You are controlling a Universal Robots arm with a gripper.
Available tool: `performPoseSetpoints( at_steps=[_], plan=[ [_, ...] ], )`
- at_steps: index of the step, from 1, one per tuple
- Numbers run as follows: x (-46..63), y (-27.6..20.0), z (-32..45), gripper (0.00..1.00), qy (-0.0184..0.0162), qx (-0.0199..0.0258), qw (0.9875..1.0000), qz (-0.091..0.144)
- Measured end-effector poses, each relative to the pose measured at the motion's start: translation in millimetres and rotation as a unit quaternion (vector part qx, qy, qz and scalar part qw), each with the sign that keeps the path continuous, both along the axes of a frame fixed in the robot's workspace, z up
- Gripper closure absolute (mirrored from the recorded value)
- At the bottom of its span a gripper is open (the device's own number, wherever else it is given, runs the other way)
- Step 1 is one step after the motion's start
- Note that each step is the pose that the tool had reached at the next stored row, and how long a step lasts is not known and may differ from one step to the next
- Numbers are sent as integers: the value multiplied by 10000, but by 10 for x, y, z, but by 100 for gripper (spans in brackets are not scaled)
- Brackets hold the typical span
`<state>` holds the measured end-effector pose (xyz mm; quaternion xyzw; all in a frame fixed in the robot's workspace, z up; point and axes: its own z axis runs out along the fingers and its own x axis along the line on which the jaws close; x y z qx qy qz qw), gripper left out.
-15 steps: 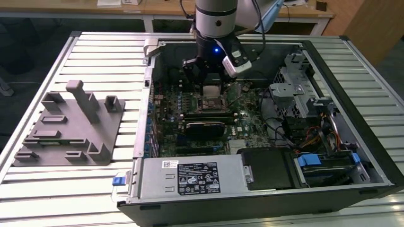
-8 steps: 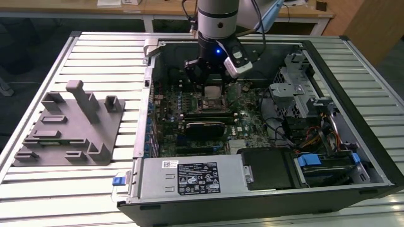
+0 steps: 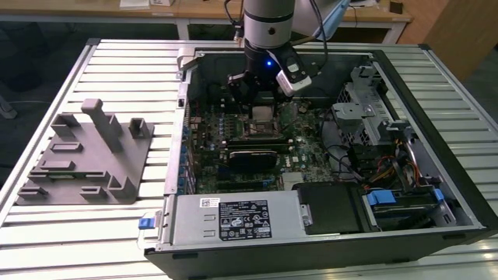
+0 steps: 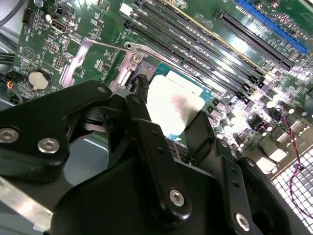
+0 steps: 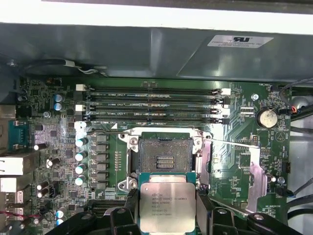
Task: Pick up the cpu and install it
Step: 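Place the cpu into insertion slot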
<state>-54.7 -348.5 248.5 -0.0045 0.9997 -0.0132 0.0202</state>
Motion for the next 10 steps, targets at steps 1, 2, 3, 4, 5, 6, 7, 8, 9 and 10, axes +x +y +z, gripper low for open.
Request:
performPoseSetpoints(
  at_steps=[1,2,3,4,5,6,7,8,9,10],
  plan=[
    [0,0,0,46,0,-1,10000,0],
    [0,0,0,46,0,-2,10000,0],
    [0,0,0,46,0,-2,10000,0],
    [0,0,0,46,0,-3,10000,0],
    [0,0,0,46,0,-4,10000,0],
    [0,0,0,46,0,-4,10000,0],
    [0,0,0,46,0,-5,10000,0],
    [0,0,0,46,0,-6,10000,-9],
    [0,0,0,46,0,-6,10000,-44],
    [0,0,0,46,0,-6,9999,-105]
  ],
)
